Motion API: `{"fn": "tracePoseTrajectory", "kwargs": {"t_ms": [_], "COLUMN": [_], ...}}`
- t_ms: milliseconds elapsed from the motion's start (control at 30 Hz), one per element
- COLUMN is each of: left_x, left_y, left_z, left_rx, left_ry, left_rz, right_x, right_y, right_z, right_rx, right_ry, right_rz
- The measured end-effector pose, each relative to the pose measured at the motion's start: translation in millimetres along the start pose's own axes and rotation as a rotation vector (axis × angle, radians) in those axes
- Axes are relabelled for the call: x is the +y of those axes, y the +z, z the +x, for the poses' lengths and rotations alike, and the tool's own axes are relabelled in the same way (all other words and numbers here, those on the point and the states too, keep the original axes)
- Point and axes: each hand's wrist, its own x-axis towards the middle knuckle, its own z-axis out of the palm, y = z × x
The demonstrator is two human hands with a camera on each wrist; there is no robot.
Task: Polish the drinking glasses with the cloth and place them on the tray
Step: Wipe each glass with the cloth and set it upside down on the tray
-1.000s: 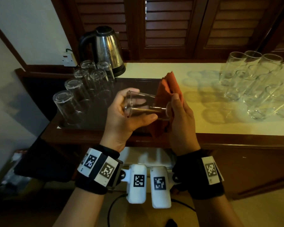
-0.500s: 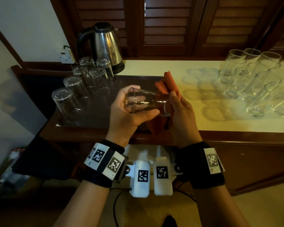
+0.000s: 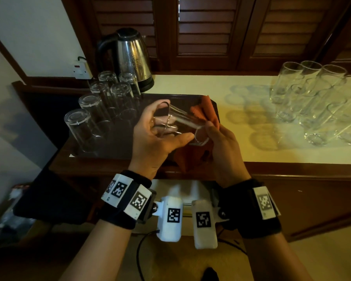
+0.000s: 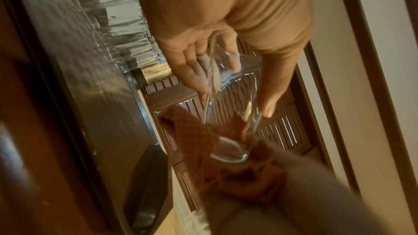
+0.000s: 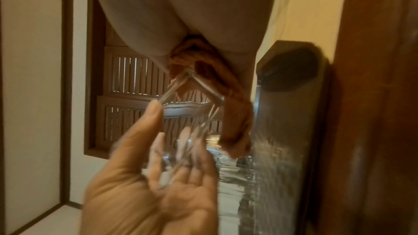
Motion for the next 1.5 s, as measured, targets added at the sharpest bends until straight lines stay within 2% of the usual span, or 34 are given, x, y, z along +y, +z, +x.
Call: {"fn": "tracePoseTrajectory", "kwargs": {"t_ms": [133,300,433,567,667,833,1000,1067,1200,1300,1400,1500], "left_x": [-4,-8,-9,-11,-10,-7,-8,-7,-4,-1,6,8], "left_y": [2,6,4,0,-1,-7,-11,-11,-12,-17,-23,-30], "left_z": [-4,-1,4,8,8,9,11,11,12,14,19,23], "left_rx": [-0.051,-0.02,-0.006,-0.035,-0.118,-0.356,-0.497,-0.501,-0.445,-0.391,-0.405,-0.467], "left_ry": [0.058,-0.014,-0.106,-0.113,-0.152,-0.128,-0.162,-0.171,-0.118,-0.076,-0.071,-0.045], "left_rz": [0.116,-0.074,-0.257,-0.289,-0.219,0.033,0.275,0.288,0.333,0.339,0.357,0.409], "right_x": [6,5,4,-4,-13,-27,-33,-34,-26,-20,-28,-36], "right_y": [-2,-9,-14,-26,-32,-35,-28,-21,-11,-8,-6,-10], "right_z": [6,3,2,-1,0,1,-2,-5,-9,-10,-12,-8], "right_rx": [0.001,-0.056,0.086,0.173,0.23,0.25,0.174,0.126,-0.065,-0.236,-0.397,-0.535], "right_ry": [0.036,0.027,0.027,-0.022,-0.062,-0.122,-0.259,-0.308,-0.44,-0.441,-0.404,-0.359], "right_rz": [0.062,0.008,0.011,0.035,0.046,0.058,-0.061,-0.166,-0.44,-0.501,-0.543,-0.783]}}
